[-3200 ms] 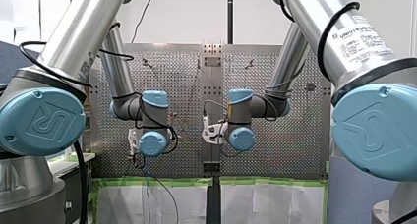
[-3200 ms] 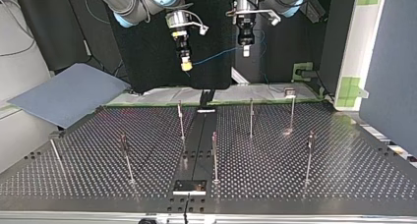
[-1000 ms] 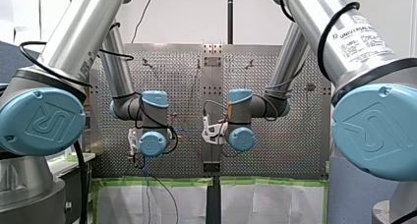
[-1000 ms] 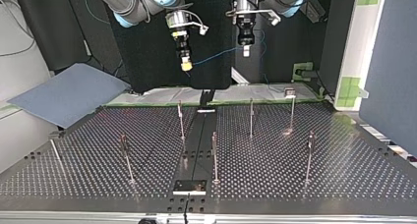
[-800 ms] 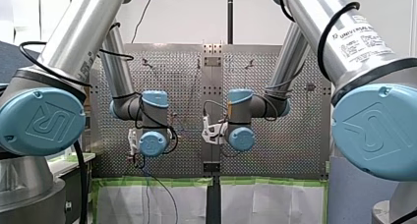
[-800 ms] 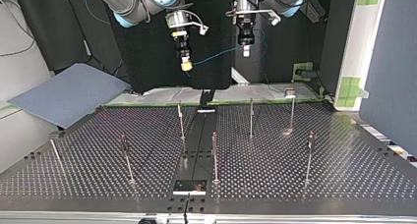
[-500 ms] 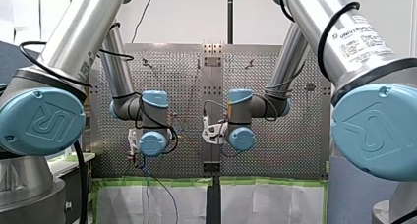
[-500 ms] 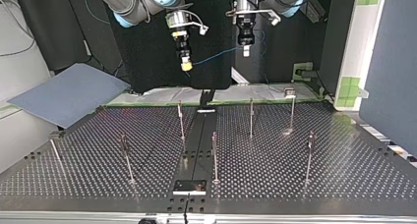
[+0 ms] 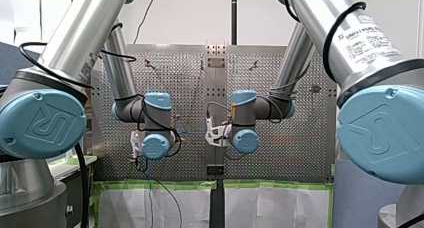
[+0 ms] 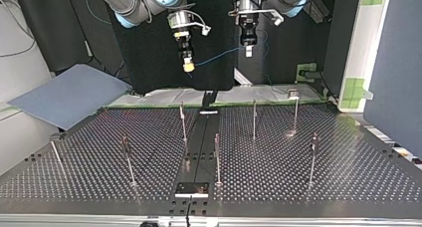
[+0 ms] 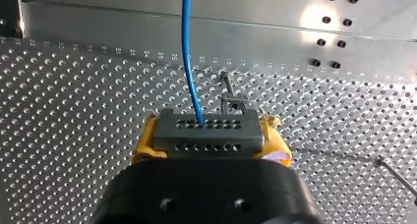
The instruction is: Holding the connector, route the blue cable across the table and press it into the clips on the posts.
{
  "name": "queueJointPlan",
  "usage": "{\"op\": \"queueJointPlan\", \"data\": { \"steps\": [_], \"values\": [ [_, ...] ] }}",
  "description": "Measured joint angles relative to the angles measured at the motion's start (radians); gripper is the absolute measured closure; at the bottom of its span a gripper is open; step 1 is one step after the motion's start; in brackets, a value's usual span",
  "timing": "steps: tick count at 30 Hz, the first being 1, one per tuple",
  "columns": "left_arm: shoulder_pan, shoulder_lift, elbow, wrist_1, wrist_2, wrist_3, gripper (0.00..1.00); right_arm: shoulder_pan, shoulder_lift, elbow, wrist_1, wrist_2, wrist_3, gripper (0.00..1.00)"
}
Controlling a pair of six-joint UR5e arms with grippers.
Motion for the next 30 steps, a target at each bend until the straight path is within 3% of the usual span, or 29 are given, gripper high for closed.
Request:
{"op": "queueJointPlan", "data": {
  "steps": [16,22,30],
  "values": [
    [0.002,0.003,-0.003,-0.002,-0.003,0.003,1.0,0.003,-0.003,-0.002,0.002,0.002,-0.003,1.0],
    [0.044,0.047,-0.021,-0.046,-0.023,0.032,1.0,0.034,-0.043,-0.036,0.05,0.049,-0.017,1.0],
    [0.056,0.103,-0.023,-0.116,-0.026,0.037,1.0,0.04,-0.053,-0.043,0.123,0.071,-0.018,1.0]
  ]
}}
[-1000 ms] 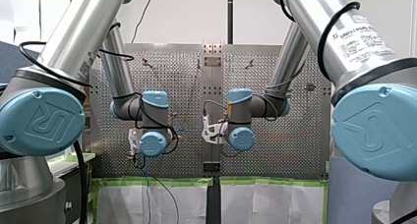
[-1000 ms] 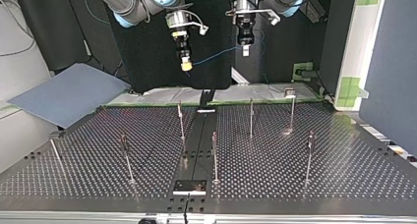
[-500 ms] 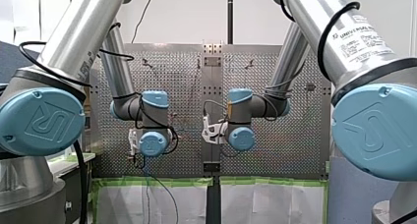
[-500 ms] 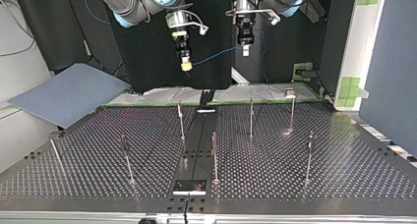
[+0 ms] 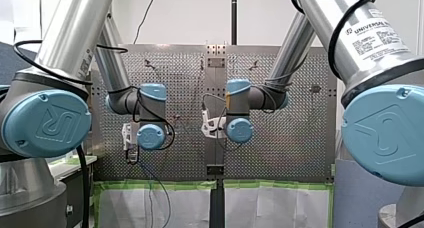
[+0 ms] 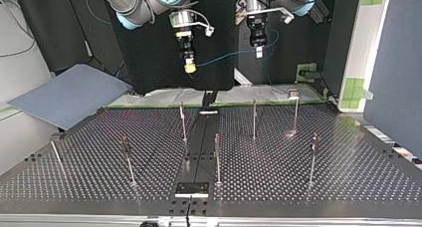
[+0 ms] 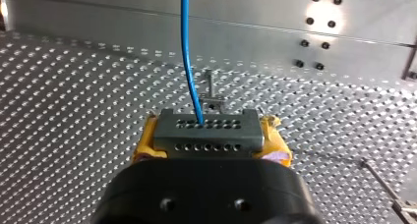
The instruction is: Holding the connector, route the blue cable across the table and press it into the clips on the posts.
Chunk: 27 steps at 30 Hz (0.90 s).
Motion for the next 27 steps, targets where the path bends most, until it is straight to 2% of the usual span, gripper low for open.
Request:
{"op": "queueJointPlan", "data": {
  "steps": [7,12,17,19,27],
  "values": [
    [0.0,0.007,0.0,-0.056,0.0,0.0,1.0,0.0,0.0,0.0,0.06,0.001,0.0,1.0],
    [0.0,0.007,0.001,-0.065,0.001,0.0,1.0,0.0,0.0,0.0,0.099,0.001,0.0,1.0],
    [-0.019,0.028,0.026,-0.092,0.018,-0.013,1.0,0.004,-0.003,-0.021,0.14,0.0,0.0,1.0],
    [-0.019,0.043,0.037,-0.107,0.018,-0.025,1.0,0.006,-0.014,-0.035,0.152,-0.006,0.007,1.0],
    [0.005,0.101,0.053,-0.155,-0.019,-0.031,1.0,0.005,-0.079,-0.095,0.185,-0.066,0.067,1.0]
  ]
}}
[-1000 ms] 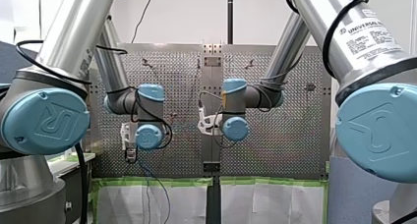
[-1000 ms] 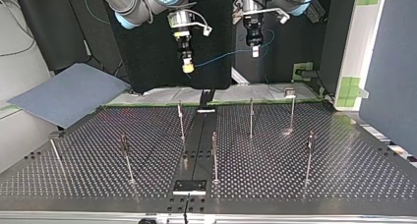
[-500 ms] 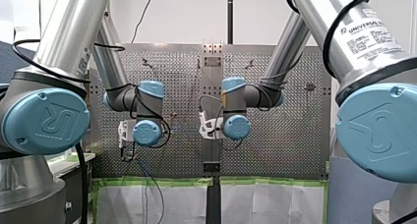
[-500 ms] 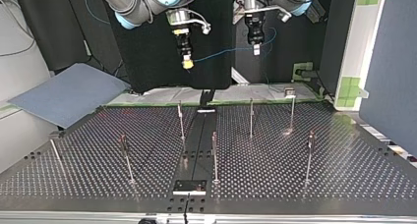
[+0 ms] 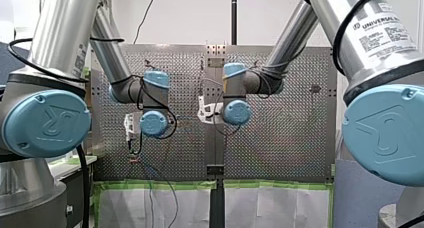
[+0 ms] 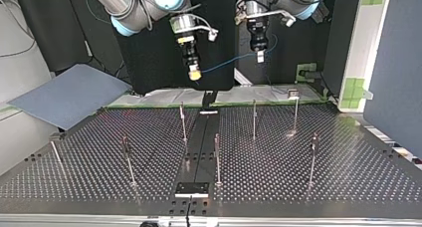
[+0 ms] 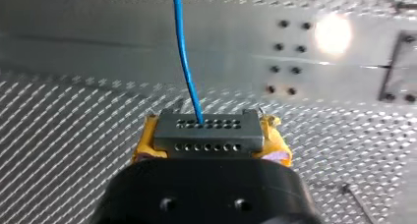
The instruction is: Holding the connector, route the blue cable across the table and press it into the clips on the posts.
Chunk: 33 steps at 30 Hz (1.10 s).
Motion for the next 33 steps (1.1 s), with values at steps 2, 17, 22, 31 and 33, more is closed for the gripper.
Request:
{"op": "queueJointPlan", "data": {
  "steps": [2,17,22,31,33],
  "values": [
    [0.008,0.018,0.005,-0.017,-0.017,0.002,1.0,0.0,-0.02,-0.018,0.016,-0.019,0.02,1.0],
    [0.06,0.149,0.071,-0.148,-0.148,-0.007,1.0,0.004,-0.041,-0.122,0.088,-0.098,0.1,1.0],
    [0.072,0.196,0.077,-0.196,-0.173,-0.027,1.0,0.005,-0.038,-0.15,0.104,-0.117,0.118,1.0],
    [0.077,0.275,0.085,-0.243,-0.133,-0.042,1.0,0.022,-0.034,-0.201,0.13,-0.139,0.126,1.0],
    [0.079,0.292,0.092,-0.245,-0.129,-0.045,1.0,0.029,-0.033,-0.214,0.136,-0.141,0.13,1.0]
  ]
}}
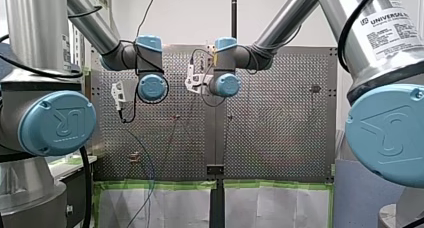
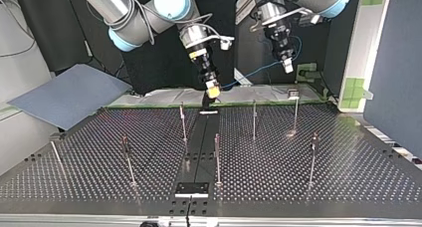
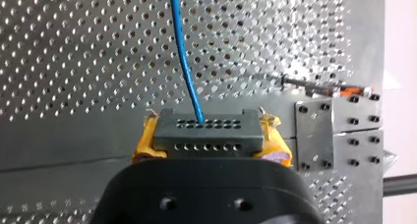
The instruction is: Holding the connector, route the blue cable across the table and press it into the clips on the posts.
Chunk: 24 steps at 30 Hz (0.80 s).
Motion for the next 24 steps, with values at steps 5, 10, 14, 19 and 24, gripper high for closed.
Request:
{"op": "queueJointPlan", "data": {
  "steps": [5,10,14,19,24],
  "values": [
    [0.015,0.019,0.029,-0.016,-0.005,-0.003,1.0,0.02,0.001,-0.036,0.023,0.0,0.009,1.0],
    [0.04,-0.001,0.069,-0.046,-0.018,0.01,1.0,0.034,0.003,-0.076,0.055,0.0,0.022,1.0],
    [0.066,-0.003,0.082,-0.057,-0.005,0.02,1.0,0.04,0.003,-0.114,0.091,-0.001,0.03,1.0],
    [0.108,0.013,0.086,-0.065,0.033,0.025,1.0,0.044,0.004,-0.155,0.131,-0.002,0.039,1.0],
    [0.144,0.026,0.095,-0.068,0.069,0.025,1.0,0.047,0.022,-0.205,0.179,-0.004,0.054,1.0]
  ]
}}
